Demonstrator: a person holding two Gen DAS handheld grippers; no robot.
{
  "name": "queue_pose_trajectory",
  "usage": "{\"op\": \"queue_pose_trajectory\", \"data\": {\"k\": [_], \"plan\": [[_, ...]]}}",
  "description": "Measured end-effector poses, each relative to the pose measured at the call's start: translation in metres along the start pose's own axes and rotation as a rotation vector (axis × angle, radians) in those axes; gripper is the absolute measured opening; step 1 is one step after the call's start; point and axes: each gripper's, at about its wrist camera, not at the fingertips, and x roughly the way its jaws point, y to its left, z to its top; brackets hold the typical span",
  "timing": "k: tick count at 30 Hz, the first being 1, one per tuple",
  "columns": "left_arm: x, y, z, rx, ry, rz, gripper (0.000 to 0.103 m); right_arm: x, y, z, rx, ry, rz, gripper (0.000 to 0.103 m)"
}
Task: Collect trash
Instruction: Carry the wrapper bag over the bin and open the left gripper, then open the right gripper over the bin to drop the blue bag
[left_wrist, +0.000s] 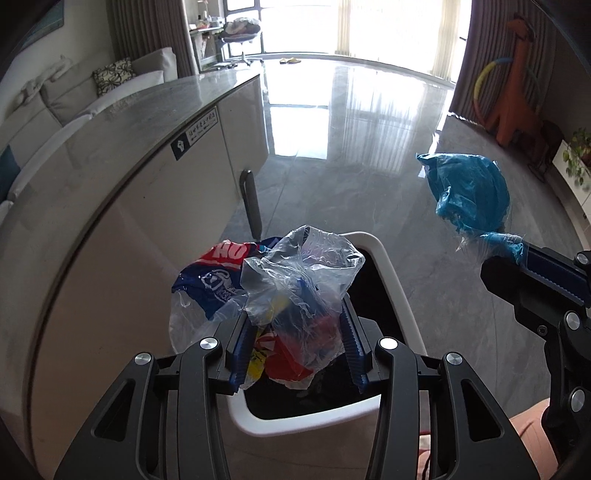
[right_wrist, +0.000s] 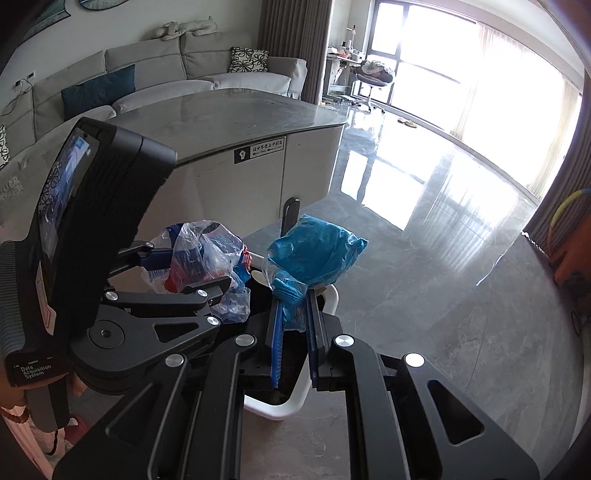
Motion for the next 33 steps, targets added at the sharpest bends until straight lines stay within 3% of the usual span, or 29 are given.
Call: {"op": "queue_pose_trajectory", "data": {"k": [13,20,24,26,33], "plan": [[0.027,-0.012,0.011,0.029,0.044,-0.011,0.047,-0.001,0.004,0.002,0.003,0.008,-0.027,0.012],[0.031,-0.011,0.012,0.049,0.053,0.016,0.068,0.003,0.001,0.004,0.005,0.014,-0.022,0.012],[0.029,-0.010,0.011,0.059,0.038,0.052,0.093,0.004,0.000,0.005,0.003,0.016,-0.023,0.012],[0.027,-0.008,0.011,0.054,0.026,0.060,0.098,0.005,-0.001,0.005,0.004,0.016,-0.020,0.012],[0.011,0.005,0.012,0.014,-0.024,0.066,0.100,0.003,-0.001,0.005,0.005,0.008,-0.017,0.012]]}}
